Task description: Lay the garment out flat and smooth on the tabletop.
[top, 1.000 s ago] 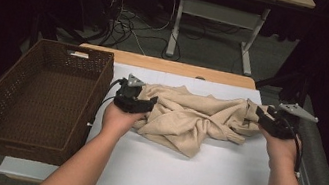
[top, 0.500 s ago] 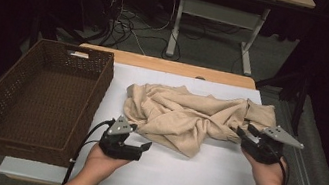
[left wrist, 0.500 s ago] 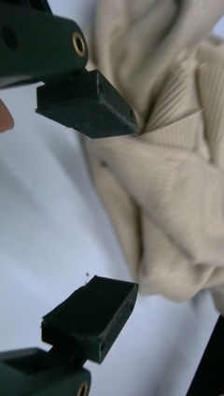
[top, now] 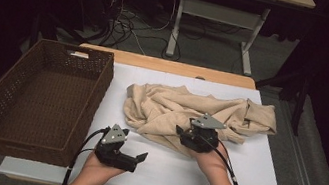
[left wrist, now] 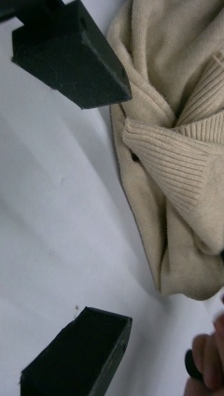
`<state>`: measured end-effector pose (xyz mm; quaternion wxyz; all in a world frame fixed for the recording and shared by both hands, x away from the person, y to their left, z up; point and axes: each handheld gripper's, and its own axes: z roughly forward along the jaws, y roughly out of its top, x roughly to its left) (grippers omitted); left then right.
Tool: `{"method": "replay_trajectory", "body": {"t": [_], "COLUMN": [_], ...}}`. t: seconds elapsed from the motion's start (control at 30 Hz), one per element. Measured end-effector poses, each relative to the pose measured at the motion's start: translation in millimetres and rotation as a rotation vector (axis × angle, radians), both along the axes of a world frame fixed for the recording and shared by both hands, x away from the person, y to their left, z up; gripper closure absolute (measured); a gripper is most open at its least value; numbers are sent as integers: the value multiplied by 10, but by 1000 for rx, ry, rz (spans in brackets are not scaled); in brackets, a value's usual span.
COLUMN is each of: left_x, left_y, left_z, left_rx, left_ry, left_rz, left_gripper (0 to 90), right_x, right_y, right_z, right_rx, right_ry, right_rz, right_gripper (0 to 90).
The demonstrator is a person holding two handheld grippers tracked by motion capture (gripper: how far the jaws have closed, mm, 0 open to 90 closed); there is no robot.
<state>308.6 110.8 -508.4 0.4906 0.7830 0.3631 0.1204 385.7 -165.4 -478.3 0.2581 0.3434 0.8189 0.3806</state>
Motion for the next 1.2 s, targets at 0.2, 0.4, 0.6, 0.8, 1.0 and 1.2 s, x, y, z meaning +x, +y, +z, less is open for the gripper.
{"method": "replay_trajectory", "body": {"t": [0.2,0.4,0.6,0.8,1.0,1.2], "left_x": [-8,-21,-47,-33,64,351], "left_y": [30,6,-27,-130,-253,-589], "left_z": [-14,-22,-30,-47,-64,70], "left_rx": [-5,0,14,43,30,35], "left_ry": [7,11,8,2,30,23], "left_rz": [1,-5,-15,-49,-70,-98], "left_gripper": [0,0,0,0,26,134], "right_x": [-140,-677,-1015,-1316,-1329,-1357], "right_y": [-141,-668,-1172,-1749,-1839,-1847], "right_z": [4,112,62,-141,-293,-217], "right_rx": [22,82,113,138,135,175], "right_ry": [-42,-111,-98,-45,15,-20], "right_rz": [-1,-36,-104,-201,-226,-230], "right_gripper": [829,828,828,828,778,632]}}
